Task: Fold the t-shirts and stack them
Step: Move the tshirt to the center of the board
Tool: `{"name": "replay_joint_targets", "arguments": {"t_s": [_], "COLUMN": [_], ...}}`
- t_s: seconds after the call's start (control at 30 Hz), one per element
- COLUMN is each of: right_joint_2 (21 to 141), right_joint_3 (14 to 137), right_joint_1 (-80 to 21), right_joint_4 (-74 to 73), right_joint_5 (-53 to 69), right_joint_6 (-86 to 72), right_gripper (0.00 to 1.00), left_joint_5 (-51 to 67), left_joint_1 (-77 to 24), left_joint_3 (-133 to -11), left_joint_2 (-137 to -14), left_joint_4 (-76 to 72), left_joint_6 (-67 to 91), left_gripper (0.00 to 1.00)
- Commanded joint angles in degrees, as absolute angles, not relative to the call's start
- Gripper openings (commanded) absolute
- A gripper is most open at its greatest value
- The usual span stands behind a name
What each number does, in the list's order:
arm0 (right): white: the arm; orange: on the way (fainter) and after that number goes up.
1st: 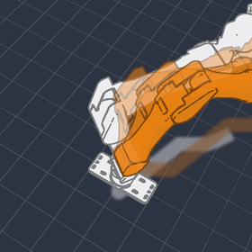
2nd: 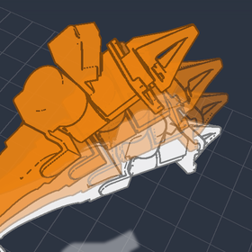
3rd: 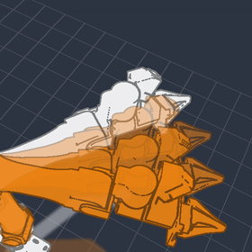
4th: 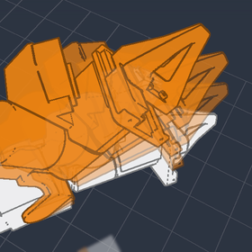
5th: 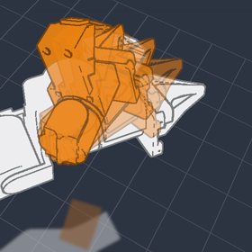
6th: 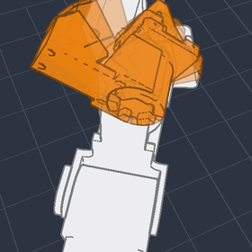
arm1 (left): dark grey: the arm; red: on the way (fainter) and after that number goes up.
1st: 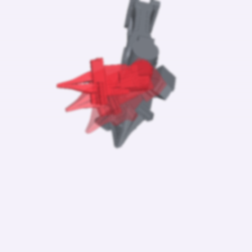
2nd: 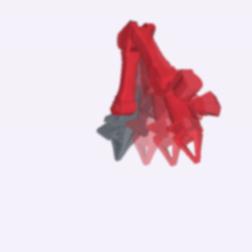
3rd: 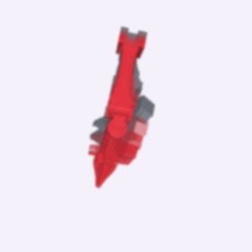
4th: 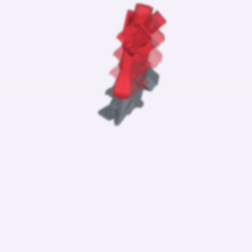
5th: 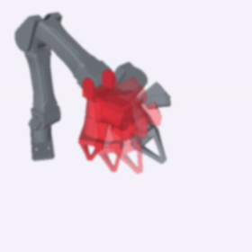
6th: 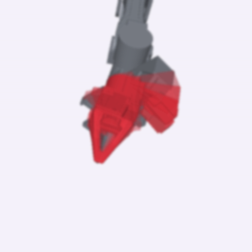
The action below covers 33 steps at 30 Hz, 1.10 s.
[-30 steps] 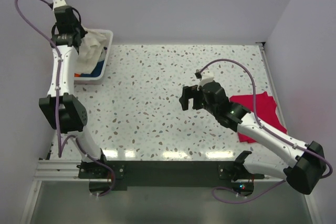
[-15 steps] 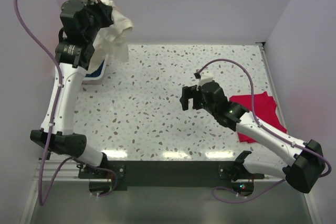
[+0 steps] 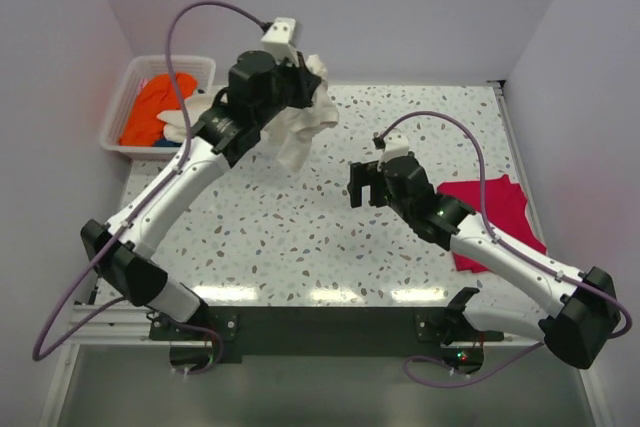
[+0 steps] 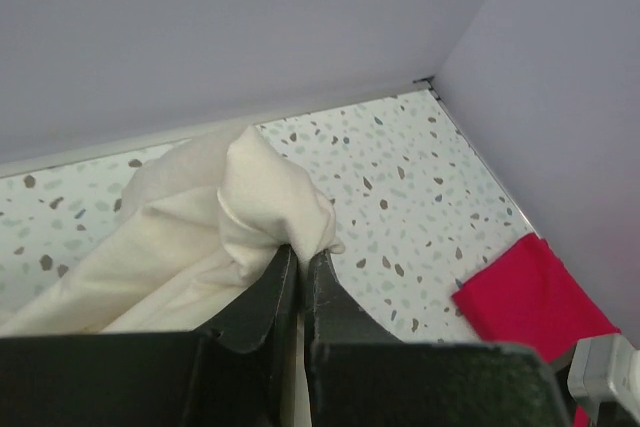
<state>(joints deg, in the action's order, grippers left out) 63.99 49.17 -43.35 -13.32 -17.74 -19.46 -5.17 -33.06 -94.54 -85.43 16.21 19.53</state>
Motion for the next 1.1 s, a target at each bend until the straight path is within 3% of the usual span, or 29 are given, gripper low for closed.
{"name": "replay_joint_targets", "arguments": {"t_s": [0.0, 0.43, 0.5, 0.53, 0.63, 0.7, 0.83, 0.93, 1.07], "right_joint_2": [62.1, 59.8, 60.7, 61.1, 63.1, 65.5, 71.3, 77.2, 84.7], "right_joint_3": [50.8, 47.5, 47.5, 47.5, 47.8, 48.3, 49.2, 51.0, 55.7], "right_joint_1": [-43.4, -43.5, -43.4, -43.4, -43.4, -43.4, -43.5, -43.5, -43.4], "right_joint_4": [-14.1, -17.7, -18.1, -18.4, -18.4, -18.5, -17.9, -16.1, -13.4], "right_joint_5": [-21.1, -25.8, -26.3, -27.1, -27.3, -27.0, -27.2, -26.4, -25.0], "right_joint_6": [-18.8, -24.5, -25.7, -26.1, -27.8, -29.2, -31.4, -32.7, -33.8], "right_gripper": [0.99, 0.98, 0.97, 0.97, 0.95, 0.93, 0.89, 0.86, 0.82], "left_joint_5": [-6.2, -5.3, -5.2, -5.4, -6.3, -6.7, -7.1, -9.3, -11.0], "left_joint_1": [-37.7, -44.2, -44.1, -44.0, -42.5, -40.0, -33.9, -29.5, -23.4], "left_joint_3": [-94.4, -104.2, -108.0, -109.1, -110.0, -107.6, -97.4, -83.7, -75.6], "left_joint_2": [-90.2, -115.1, -117.2, -118.5, -117.7, -116.3, -107.4, -99.4, -93.0], "left_joint_4": [8.4, 7.4, 8.3, 9.6, 10.5, 11.1, 11.5, 10.3, 12.8], "left_joint_6": [22.6, 30.8, 30.6, 30.3, 29.3, 29.9, 33.0, 34.8, 35.4], "left_gripper": [0.0, 0.01, 0.13, 0.28, 0.56, 0.64, 0.68, 0.68, 0.66]}}
